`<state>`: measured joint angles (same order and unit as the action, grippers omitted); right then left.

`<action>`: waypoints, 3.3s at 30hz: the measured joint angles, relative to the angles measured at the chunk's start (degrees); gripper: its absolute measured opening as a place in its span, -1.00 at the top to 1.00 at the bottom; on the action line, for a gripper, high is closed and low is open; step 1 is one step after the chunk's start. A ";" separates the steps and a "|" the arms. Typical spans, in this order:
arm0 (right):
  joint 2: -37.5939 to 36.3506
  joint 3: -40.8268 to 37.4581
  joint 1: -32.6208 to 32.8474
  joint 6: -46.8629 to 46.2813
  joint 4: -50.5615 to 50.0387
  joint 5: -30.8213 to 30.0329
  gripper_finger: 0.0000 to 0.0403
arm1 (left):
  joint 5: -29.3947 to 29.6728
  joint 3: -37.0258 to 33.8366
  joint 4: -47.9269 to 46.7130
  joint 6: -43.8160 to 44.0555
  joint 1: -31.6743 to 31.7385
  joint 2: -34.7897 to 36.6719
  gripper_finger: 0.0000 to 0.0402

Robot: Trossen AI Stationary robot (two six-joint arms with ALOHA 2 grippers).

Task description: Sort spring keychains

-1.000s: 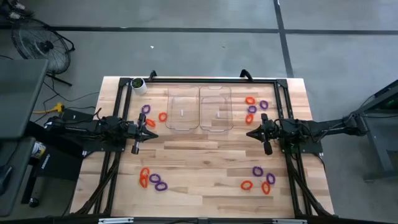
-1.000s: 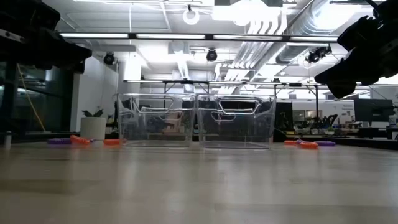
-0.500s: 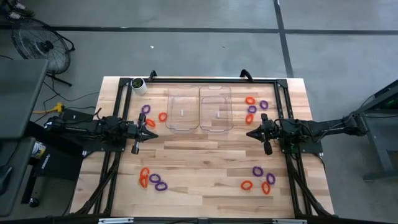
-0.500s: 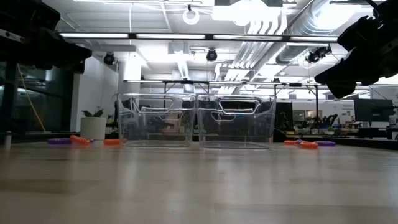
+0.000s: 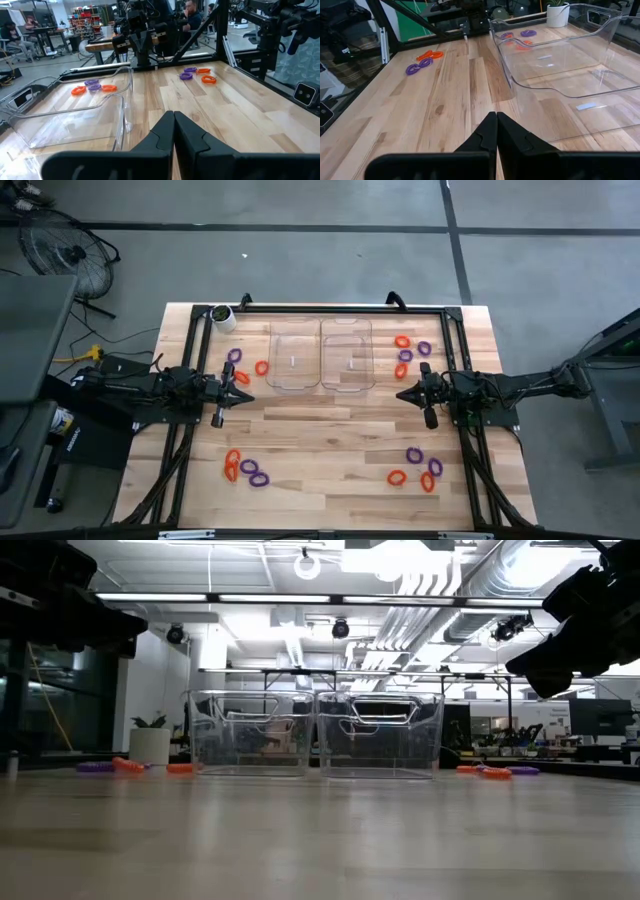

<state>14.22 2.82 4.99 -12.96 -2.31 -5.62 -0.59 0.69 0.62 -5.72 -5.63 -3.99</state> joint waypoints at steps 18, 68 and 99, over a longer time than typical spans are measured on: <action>0.02 -0.01 -0.02 0.01 -0.02 0.01 1.00 | -0.01 0.00 0.02 0.00 -0.02 0.02 1.00; 0.00 0.01 0.00 0.01 -0.02 -0.05 1.00 | -0.01 0.00 0.00 0.00 0.00 0.01 1.00; 9.95 16.78 -10.65 -2.47 -18.03 -6.01 0.62 | 0.00 0.00 0.02 0.00 -0.01 0.02 1.00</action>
<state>24.17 19.60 -5.66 -15.44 -20.33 -11.63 -0.58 0.69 0.64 -5.72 -5.64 -3.97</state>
